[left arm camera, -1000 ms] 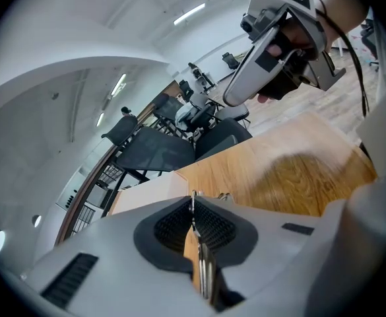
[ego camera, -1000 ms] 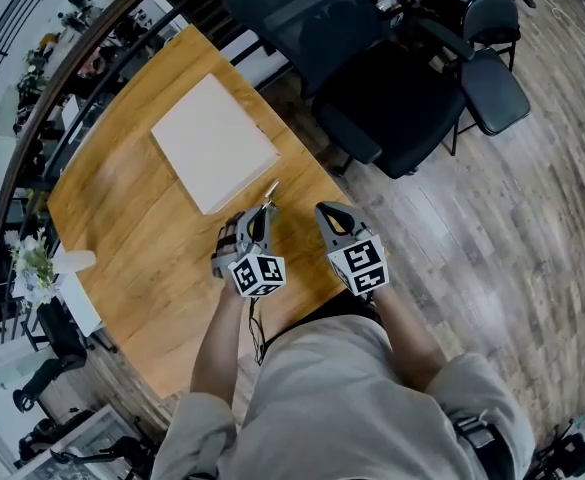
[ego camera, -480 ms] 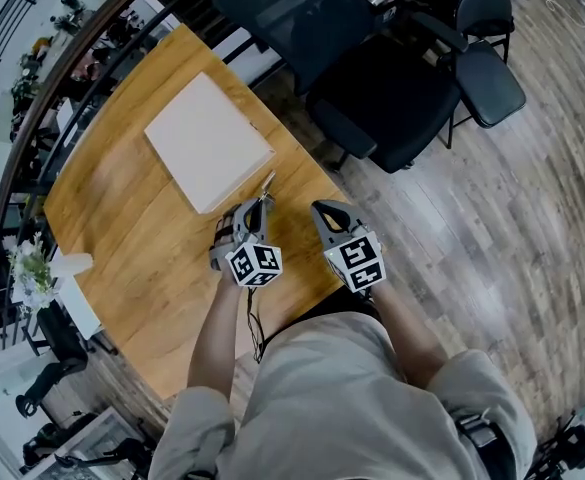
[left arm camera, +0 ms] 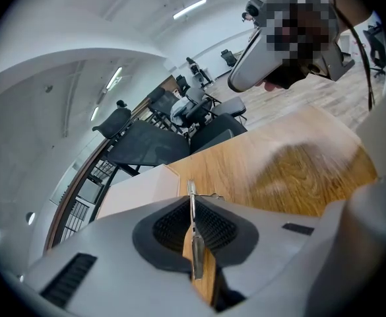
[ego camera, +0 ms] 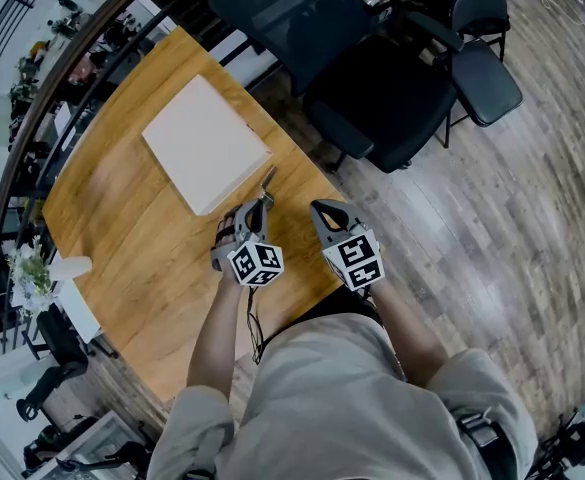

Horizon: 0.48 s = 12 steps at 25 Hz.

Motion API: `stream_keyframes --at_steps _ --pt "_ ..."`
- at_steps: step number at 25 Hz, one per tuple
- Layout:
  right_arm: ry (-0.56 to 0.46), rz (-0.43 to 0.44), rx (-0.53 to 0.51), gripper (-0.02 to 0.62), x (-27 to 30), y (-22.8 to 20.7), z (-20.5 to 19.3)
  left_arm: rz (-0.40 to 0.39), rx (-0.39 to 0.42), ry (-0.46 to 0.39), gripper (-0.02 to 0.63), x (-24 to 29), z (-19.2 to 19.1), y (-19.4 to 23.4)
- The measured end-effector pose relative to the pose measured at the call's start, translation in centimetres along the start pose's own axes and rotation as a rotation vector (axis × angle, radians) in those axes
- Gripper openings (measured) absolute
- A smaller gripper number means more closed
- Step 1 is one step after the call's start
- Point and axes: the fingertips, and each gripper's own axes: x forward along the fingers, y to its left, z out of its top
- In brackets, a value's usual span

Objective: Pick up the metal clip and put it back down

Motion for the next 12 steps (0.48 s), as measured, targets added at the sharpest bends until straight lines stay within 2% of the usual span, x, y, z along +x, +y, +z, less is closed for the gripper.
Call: stream_keyframes --at_steps 7,12 --pt "0.010 -0.011 0.012 0.027 -0.4 -0.1 -1.1 -0.011 -0.011 0.007 0.031 0.6 0.0 -0.9" --pt "0.026 -0.021 0.019 0.028 -0.8 -0.1 -1.9 -0.046 -0.062 0.028 0.031 0.9 -0.1 -2.0"
